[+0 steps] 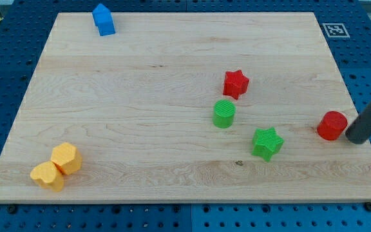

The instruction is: Push the red circle closer to the red star

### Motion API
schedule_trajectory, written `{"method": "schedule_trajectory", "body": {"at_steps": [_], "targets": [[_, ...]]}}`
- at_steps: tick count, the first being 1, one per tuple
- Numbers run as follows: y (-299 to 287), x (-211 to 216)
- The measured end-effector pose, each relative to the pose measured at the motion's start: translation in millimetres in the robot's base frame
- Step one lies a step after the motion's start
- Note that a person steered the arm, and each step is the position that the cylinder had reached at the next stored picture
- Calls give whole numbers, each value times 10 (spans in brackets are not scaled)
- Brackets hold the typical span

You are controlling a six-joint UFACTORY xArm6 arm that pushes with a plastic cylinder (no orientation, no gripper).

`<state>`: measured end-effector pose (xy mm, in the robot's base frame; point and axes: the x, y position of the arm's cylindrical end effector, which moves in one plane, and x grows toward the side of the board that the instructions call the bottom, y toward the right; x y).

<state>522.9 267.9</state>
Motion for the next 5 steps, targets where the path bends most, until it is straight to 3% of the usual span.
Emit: {"method": "schedule_trajectory", "body": {"at_steps": [5], "targets": [[-492, -216]]}}
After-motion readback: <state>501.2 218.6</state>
